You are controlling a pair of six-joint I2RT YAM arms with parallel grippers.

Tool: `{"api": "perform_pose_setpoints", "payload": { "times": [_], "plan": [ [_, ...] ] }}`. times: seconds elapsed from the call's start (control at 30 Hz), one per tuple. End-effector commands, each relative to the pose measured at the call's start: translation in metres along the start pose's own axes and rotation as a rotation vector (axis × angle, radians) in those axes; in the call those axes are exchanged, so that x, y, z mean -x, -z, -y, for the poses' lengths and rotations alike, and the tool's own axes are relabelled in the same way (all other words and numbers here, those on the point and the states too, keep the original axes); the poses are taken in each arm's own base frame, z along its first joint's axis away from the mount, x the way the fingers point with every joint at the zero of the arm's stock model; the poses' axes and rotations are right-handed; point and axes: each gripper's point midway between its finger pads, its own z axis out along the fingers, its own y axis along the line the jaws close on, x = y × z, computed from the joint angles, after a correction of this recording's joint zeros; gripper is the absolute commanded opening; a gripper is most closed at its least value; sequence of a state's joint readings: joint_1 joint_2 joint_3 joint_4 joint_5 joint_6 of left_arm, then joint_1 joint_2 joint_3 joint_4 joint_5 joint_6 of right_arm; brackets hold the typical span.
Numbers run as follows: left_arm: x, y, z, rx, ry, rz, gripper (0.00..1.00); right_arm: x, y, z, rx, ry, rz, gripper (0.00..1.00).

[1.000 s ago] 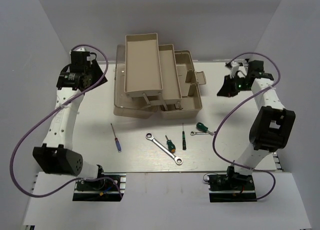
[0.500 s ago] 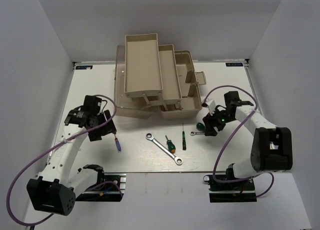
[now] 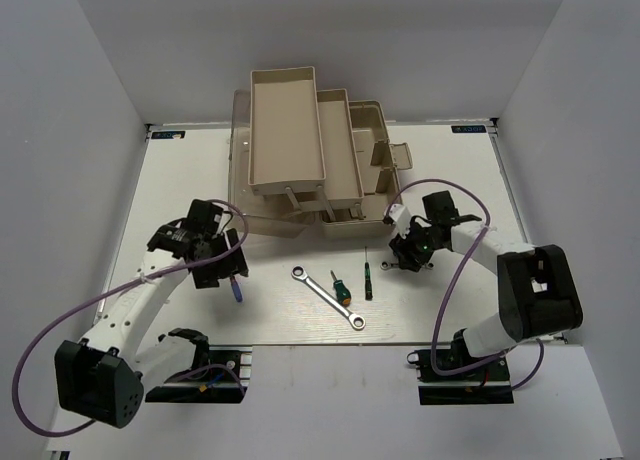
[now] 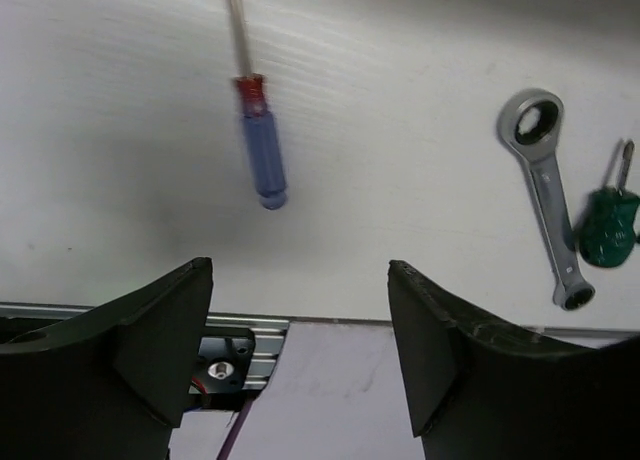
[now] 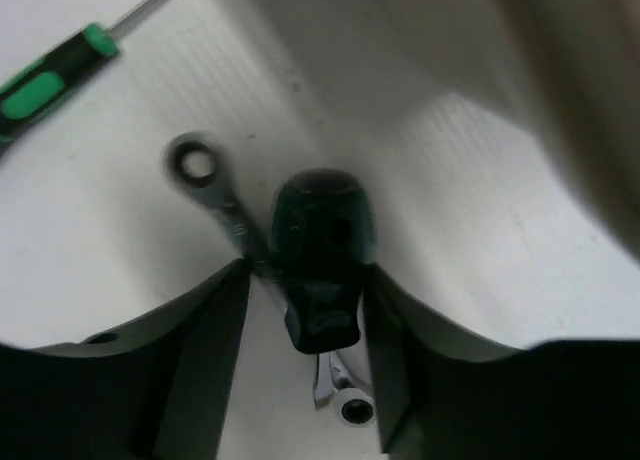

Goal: Sort the tools into containers

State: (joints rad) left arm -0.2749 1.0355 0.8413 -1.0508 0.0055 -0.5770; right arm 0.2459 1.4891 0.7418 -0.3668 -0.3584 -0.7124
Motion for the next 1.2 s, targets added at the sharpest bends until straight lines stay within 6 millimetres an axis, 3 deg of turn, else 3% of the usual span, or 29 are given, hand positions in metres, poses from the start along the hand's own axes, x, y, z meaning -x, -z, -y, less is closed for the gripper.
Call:
{"api": "perform_pose_setpoints", "payload": {
  "times": [0.0,0.03,0.17,0.2,0.27,0.3,0.4,0.5,0.57,0.73,0.77,0.93,0.97,1.03,1.07,1.1,1.13,1.17],
  "plan": [
    [0.005,0.003,0.037,-0.114,-0.049,-0.02,0.81,-0.007,-0.003,0.012,-0.1,0.015,-0.025,0.52],
    [0.013,0.009,0.05,-0.143,-0.073,0.003,0.8,-0.007,-0.001,0.012,-0.106,0.02,-0.028,0.35],
    [0.017,0.019,0.099,-0.228,-0.21,0.021,0.79,-0.009,0.014,0.005,-0.099,0.012,-0.036,0.0],
    [0.014,0.028,0.12,-0.27,-0.268,0.028,0.79,-0.002,0.024,0.003,-0.113,0.03,-0.004,0.0],
    [0.01,0.021,0.14,-0.271,-0.339,0.025,0.79,-0.007,0.03,-0.007,-0.086,0.022,-0.006,0.0],
    [0.004,0.024,0.159,-0.303,-0.402,0.04,0.79,-0.001,0.038,-0.01,-0.099,0.028,0.027,0.0],
    [-0.016,0.011,0.191,-0.319,-0.529,0.017,0.79,0.004,0.041,-0.029,-0.021,-0.025,0.06,0.0],
    [-0.028,0.004,0.222,-0.346,-0.634,0.006,0.79,0.024,0.056,-0.037,0.008,-0.048,0.113,0.0],
    [-0.045,-0.014,0.235,-0.32,-0.698,-0.025,0.8,0.034,0.068,-0.03,-0.025,-0.048,0.142,0.0],
    [-0.057,-0.03,0.252,-0.318,-0.75,-0.011,0.81,0.06,0.107,-0.018,-0.12,-0.144,0.209,0.0],
    [-0.057,-0.03,0.253,-0.318,-0.741,-0.012,0.81,0.076,0.121,-0.012,-0.139,-0.154,0.25,0.0],
    [-0.065,-0.048,0.255,-0.273,-0.736,-0.025,0.81,0.119,0.15,0.004,-0.176,-0.274,0.383,0.0],
    [-0.069,-0.048,0.256,-0.268,-0.746,-0.033,0.81,0.12,0.142,0.01,-0.163,-0.326,0.371,0.0],
    [-0.073,-0.052,0.255,-0.245,-0.735,-0.047,0.81,0.137,0.148,0.023,-0.181,-0.376,0.404,0.0],
    [-0.075,-0.057,0.253,-0.225,-0.739,-0.063,0.81,0.135,0.129,0.03,-0.148,-0.432,0.36,0.0],
    [-0.076,-0.06,0.254,-0.216,-0.741,-0.07,0.81,0.153,0.136,0.036,-0.139,-0.434,0.392,0.0],
    [-0.075,-0.063,0.252,-0.194,-0.732,-0.074,0.81,0.157,0.131,0.038,-0.122,-0.438,0.383,0.0],
    [-0.081,-0.068,0.252,-0.178,-0.744,-0.091,0.8,0.159,0.112,0.046,-0.086,-0.463,0.359,0.0]
  ]
}}
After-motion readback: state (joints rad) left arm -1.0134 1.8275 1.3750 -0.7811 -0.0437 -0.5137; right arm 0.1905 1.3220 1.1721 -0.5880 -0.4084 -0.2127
